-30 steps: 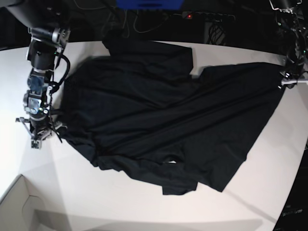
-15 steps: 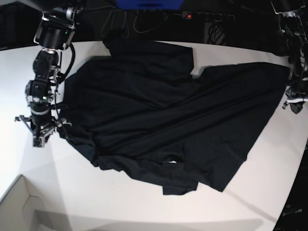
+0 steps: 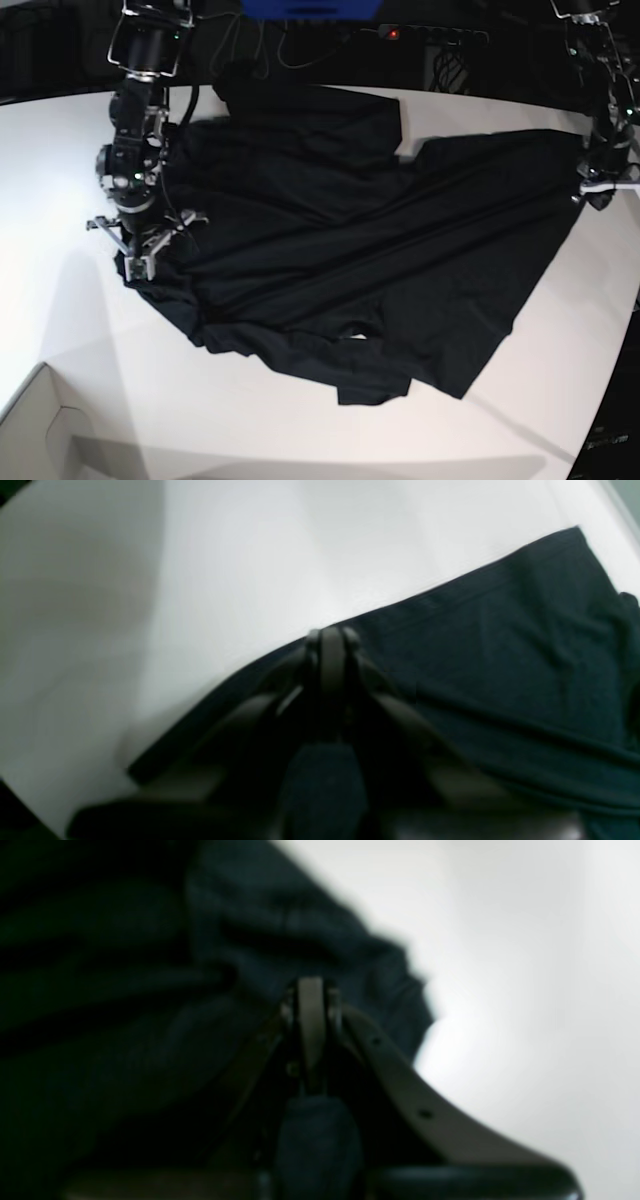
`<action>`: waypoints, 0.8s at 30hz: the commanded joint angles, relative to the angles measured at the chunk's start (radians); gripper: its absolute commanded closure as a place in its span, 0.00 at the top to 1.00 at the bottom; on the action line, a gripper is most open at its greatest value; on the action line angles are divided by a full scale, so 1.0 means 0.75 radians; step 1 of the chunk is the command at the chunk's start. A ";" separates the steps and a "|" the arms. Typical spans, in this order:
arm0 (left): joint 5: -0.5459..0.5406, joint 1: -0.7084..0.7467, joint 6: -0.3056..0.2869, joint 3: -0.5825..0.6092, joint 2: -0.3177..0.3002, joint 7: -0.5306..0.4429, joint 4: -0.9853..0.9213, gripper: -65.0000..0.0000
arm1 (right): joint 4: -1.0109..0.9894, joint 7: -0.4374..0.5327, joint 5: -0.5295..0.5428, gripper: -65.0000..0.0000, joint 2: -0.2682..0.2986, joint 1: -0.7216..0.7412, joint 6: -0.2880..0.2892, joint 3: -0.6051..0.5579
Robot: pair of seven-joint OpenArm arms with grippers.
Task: Layout the t-shirt on the table in an organized manner, then fold the t-shirt properly
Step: 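Release with the right gripper and regrasp the shirt edge nearby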
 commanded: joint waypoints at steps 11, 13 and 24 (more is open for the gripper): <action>-0.019 0.007 -0.007 -0.009 -0.022 -0.030 0.037 0.00 | -0.623 0.173 0.000 0.00 0.244 0.394 -0.007 0.004; -0.019 -0.001 -0.007 -0.005 -0.022 -0.030 0.039 0.00 | -0.741 0.210 0.000 0.00 0.278 0.472 -0.007 0.004; -0.021 -0.098 -0.007 0.112 -0.019 -0.030 0.049 0.00 | -1.151 0.500 -0.004 0.00 0.346 0.828 -0.009 -0.007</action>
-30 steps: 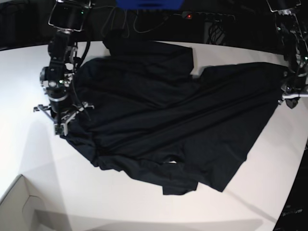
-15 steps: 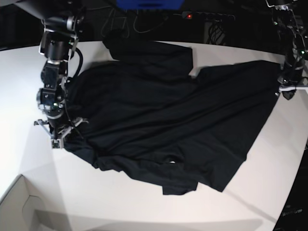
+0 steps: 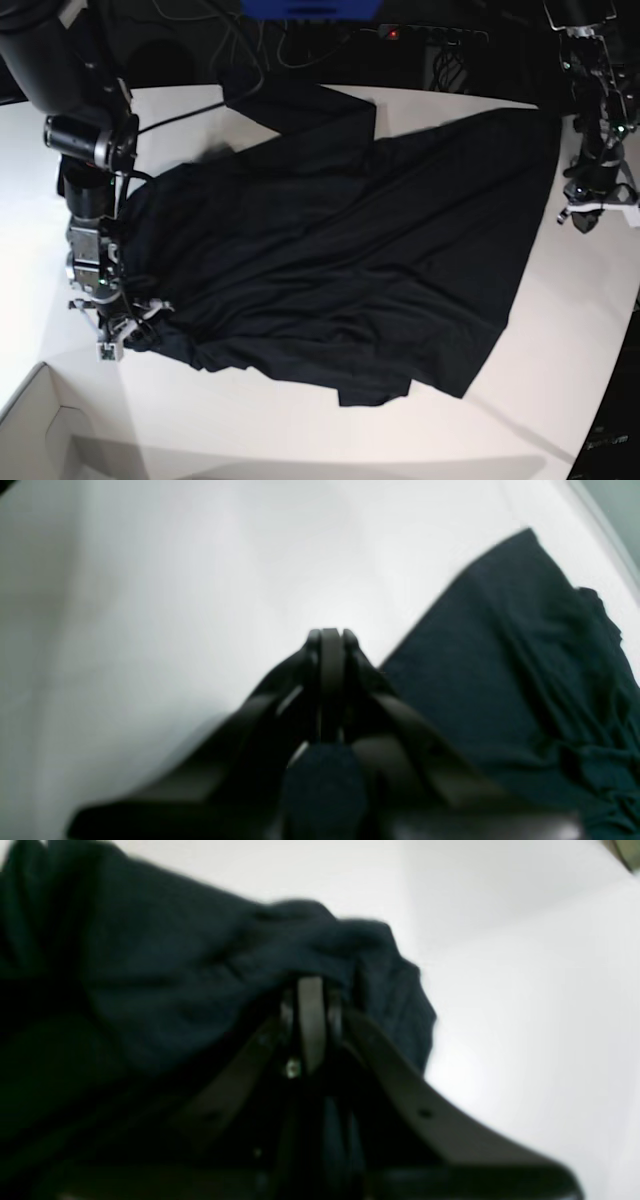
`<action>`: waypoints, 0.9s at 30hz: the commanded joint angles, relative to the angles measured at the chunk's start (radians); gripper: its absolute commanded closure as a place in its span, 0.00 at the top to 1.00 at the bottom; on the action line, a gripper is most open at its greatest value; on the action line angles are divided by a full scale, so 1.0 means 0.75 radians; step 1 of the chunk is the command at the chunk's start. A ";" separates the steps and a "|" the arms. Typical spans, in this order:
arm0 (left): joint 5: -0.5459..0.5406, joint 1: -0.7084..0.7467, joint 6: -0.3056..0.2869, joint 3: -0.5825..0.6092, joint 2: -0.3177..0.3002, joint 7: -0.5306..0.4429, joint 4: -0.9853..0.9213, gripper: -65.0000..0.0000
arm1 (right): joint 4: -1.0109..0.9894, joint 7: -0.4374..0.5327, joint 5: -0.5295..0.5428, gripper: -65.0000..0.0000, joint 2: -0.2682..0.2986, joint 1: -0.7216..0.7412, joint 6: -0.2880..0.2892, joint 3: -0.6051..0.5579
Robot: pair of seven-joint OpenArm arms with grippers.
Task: Layout the t-shirt on the table in an organized manner, then fold the t-shirt properly
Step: 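Release with the right gripper and regrasp the shirt edge nearby, then grasp the shirt edges with both grippers and pull them apart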
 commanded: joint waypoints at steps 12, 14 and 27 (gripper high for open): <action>0.001 -0.286 -0.004 0.423 -0.020 -0.030 -0.012 0.00 | 0.495 -0.069 0.019 0.00 0.015 -0.124 -0.128 0.013; 0.001 -0.352 0.000 0.487 -0.020 -0.034 -0.073 0.00 | 0.657 -0.157 0.021 0.00 -0.020 -0.216 -0.128 0.009; 0.003 -0.814 -0.006 0.628 0.049 -0.040 -0.760 0.00 | 1.310 -0.466 0.021 0.00 -0.288 -0.726 -0.124 -0.050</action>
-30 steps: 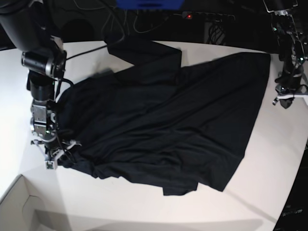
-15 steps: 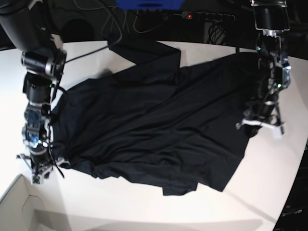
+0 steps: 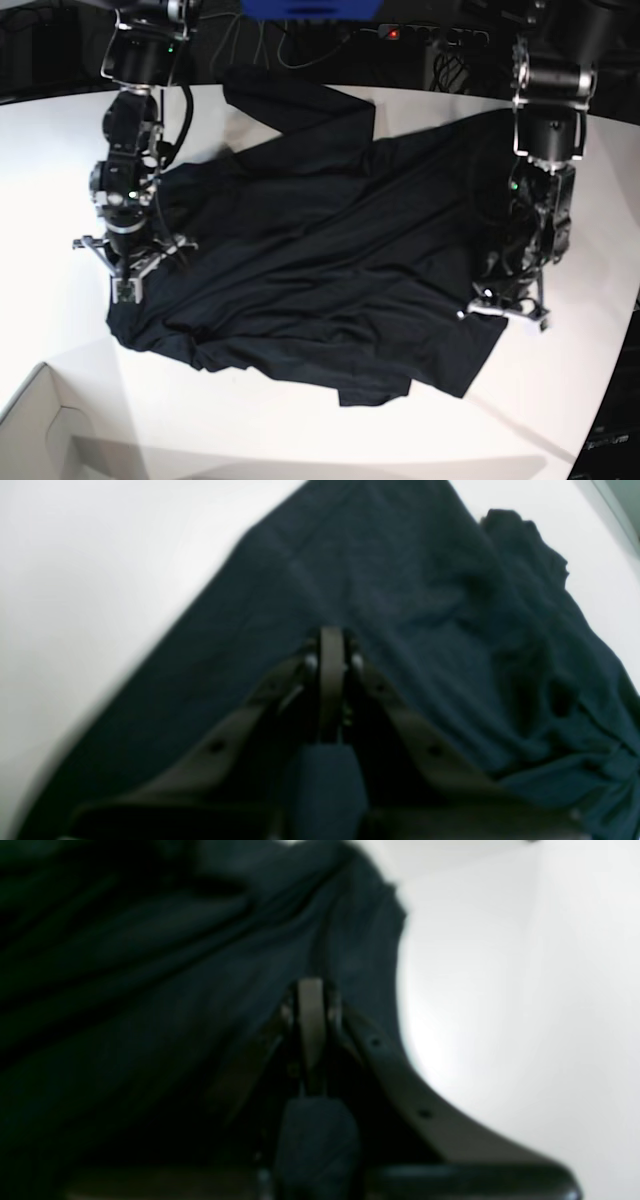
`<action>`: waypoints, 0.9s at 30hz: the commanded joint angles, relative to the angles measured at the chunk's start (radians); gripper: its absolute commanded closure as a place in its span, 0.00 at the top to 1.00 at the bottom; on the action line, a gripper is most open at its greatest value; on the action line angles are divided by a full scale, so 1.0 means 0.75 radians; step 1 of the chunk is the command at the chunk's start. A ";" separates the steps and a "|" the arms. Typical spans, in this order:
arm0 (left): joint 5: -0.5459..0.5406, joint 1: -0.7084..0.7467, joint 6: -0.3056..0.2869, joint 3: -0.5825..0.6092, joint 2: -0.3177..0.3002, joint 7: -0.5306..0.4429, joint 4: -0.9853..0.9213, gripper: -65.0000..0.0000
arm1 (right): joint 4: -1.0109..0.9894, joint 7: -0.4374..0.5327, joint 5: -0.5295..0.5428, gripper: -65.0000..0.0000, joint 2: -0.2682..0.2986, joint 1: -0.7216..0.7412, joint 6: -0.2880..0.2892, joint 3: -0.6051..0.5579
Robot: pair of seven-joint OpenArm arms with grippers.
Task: Layout the t-shirt on the table in an organized manner, then fold the t-shirt properly
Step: 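Grasp the shirt edges with both grippers and pull them apart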
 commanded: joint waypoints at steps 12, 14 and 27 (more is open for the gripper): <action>0.032 -0.198 -0.008 0.040 0.026 -0.411 -0.486 0.00 | 0.036 0.019 0.001 0.00 0.014 -0.168 -0.007 -0.013; 0.091 -0.198 -0.008 0.091 0.026 -0.479 -0.491 0.00 | 0.036 0.023 0.001 0.00 0.016 -0.205 -0.007 -0.011; 0.130 -0.300 -0.008 0.109 -0.009 -0.546 -0.482 0.00 | 0.023 0.021 -0.001 0.00 0.087 -0.188 -0.007 0.095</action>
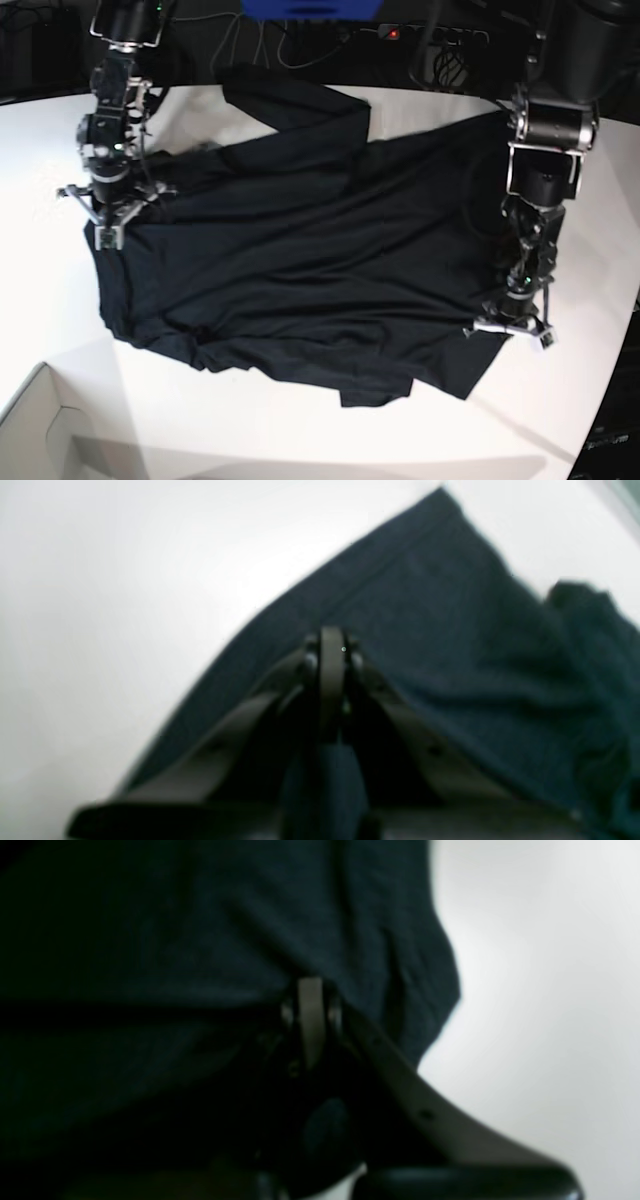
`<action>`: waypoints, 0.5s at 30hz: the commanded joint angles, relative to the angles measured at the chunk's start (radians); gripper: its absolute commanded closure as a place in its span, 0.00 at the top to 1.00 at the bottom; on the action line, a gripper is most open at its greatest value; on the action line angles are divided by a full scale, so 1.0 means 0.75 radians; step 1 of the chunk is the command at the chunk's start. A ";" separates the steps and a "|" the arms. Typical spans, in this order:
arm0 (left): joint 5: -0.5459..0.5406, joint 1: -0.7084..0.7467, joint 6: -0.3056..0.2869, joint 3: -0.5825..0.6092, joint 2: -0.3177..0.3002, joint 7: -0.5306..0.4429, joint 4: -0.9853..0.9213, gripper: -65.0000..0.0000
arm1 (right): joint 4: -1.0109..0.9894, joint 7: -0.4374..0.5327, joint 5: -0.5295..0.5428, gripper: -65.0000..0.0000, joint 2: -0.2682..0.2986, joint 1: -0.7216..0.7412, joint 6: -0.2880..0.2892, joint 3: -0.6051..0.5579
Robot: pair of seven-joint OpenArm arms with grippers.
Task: Layout the t-shirt on the table in an organized manner, then fold the t-shirt properly
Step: 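Grasp the shirt edges with both grippers and pull them apart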
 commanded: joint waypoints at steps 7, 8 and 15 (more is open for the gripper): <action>-0.001 -0.040 -0.004 -0.005 -0.078 -0.029 0.099 0.00 | 0.011 0.002 -0.002 0.00 0.072 0.059 -0.008 0.033; -0.001 -0.032 -0.004 -0.005 -0.078 -0.029 0.111 0.00 | 0.036 0.002 -0.002 0.00 0.072 0.059 -0.008 0.033; -0.159 0.154 -0.002 -0.007 -0.164 0.063 0.481 0.00 | 0.177 0.000 -0.002 0.00 0.037 0.061 -0.008 0.025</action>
